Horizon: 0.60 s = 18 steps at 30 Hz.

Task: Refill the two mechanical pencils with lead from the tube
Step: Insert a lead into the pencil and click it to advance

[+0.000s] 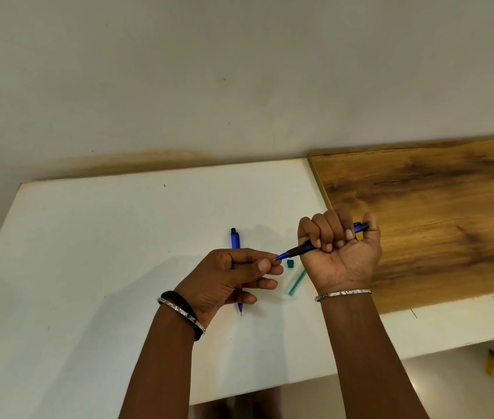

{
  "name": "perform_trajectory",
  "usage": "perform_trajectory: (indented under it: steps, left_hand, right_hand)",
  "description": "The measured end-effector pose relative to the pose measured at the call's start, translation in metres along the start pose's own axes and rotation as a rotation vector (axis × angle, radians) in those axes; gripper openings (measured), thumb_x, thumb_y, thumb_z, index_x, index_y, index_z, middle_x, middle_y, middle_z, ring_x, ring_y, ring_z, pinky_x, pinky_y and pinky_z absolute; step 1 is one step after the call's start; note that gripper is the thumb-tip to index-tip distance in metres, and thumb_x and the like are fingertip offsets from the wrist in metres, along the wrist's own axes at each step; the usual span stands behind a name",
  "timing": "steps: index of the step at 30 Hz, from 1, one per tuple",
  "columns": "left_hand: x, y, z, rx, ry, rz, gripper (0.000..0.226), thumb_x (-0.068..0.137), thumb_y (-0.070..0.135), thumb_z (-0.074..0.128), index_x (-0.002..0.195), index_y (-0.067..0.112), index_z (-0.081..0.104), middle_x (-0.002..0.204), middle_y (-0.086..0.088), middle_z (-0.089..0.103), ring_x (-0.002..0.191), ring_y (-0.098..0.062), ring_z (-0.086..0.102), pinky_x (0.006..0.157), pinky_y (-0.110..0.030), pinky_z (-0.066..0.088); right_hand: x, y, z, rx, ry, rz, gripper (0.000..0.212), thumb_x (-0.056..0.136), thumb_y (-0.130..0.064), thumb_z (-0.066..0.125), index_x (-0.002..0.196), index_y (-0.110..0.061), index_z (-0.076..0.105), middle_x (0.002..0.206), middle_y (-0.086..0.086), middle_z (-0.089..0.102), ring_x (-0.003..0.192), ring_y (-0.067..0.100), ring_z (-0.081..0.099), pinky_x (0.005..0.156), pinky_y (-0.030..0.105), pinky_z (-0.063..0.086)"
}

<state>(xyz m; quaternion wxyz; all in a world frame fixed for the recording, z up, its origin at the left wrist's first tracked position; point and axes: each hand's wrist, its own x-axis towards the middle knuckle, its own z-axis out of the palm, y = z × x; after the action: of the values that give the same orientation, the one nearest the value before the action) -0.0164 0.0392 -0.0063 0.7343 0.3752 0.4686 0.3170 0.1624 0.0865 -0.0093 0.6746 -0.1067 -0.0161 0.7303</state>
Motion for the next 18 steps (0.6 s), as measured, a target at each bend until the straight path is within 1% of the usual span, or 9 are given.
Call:
perform_trajectory:
  steps: [4,7,9,12,16,18]
  left_hand:
    - [-0.0003,-0.0007,-0.0004,0.022,0.048,-0.005,0.03,0.077,0.036,0.07,0.102,0.021,0.075,0.103,0.0,0.076,0.087,-0.013,0.074,0.054,-0.017,0.051]
    - [0.0002,-0.0015,-0.0022,0.031,0.103,-0.019,0.022,0.085,0.027,0.067,0.103,0.018,0.075,0.101,-0.001,0.077,0.081,-0.011,0.073,0.053,-0.016,0.051]
    - [0.0003,-0.0021,-0.0028,0.031,0.121,-0.029,0.02,0.089,0.023,0.064,0.105,0.018,0.074,0.1,-0.001,0.077,0.079,-0.01,0.073,0.053,-0.017,0.051]
    - [0.0003,-0.0018,-0.0017,0.035,0.121,-0.034,0.02,0.09,0.024,0.063,0.106,0.02,0.074,0.1,-0.001,0.077,0.079,-0.01,0.072,0.053,-0.017,0.05]
    - [0.0004,-0.0012,-0.0001,0.038,0.112,-0.034,0.021,0.088,0.026,0.065,0.105,0.021,0.075,0.1,0.0,0.077,0.08,-0.01,0.073,0.053,-0.015,0.049]
    - [0.0004,-0.0007,0.0003,0.041,0.105,-0.034,0.021,0.087,0.028,0.065,0.104,0.021,0.075,0.101,0.001,0.077,0.081,-0.01,0.073,0.053,-0.015,0.049]
  right_hand:
    - [-0.0019,-0.0008,0.0002,-0.056,-0.031,-0.034,0.055,0.092,-0.058,0.03,0.053,-0.018,0.028,0.047,-0.005,0.016,0.041,0.011,0.015,0.047,0.026,0.019]
    - [-0.0019,-0.0037,0.0024,-0.115,-0.058,-0.098,0.057,0.093,-0.056,0.027,0.052,-0.018,0.027,0.046,-0.003,0.016,0.04,0.012,0.017,0.048,0.027,0.021]
    - [-0.0022,-0.0064,0.0036,-0.157,-0.064,-0.124,0.058,0.094,-0.055,0.024,0.05,-0.017,0.029,0.045,-0.003,0.016,0.04,0.012,0.017,0.049,0.028,0.019]
    - [-0.0026,-0.0079,0.0053,-0.205,-0.067,-0.122,0.058,0.094,-0.054,0.023,0.049,-0.016,0.03,0.045,-0.002,0.016,0.04,0.013,0.015,0.051,0.029,0.015]
    - [-0.0029,-0.0081,0.0057,-0.205,-0.087,-0.083,0.057,0.094,-0.05,0.022,0.049,-0.016,0.032,0.044,-0.003,0.018,0.039,0.012,0.016,0.049,0.028,0.017]
    - [-0.0043,-0.006,0.0066,-0.18,-0.061,-0.085,0.055,0.093,-0.049,0.021,0.049,-0.017,0.027,0.044,-0.003,0.016,0.038,0.012,0.014,0.048,0.026,0.016]
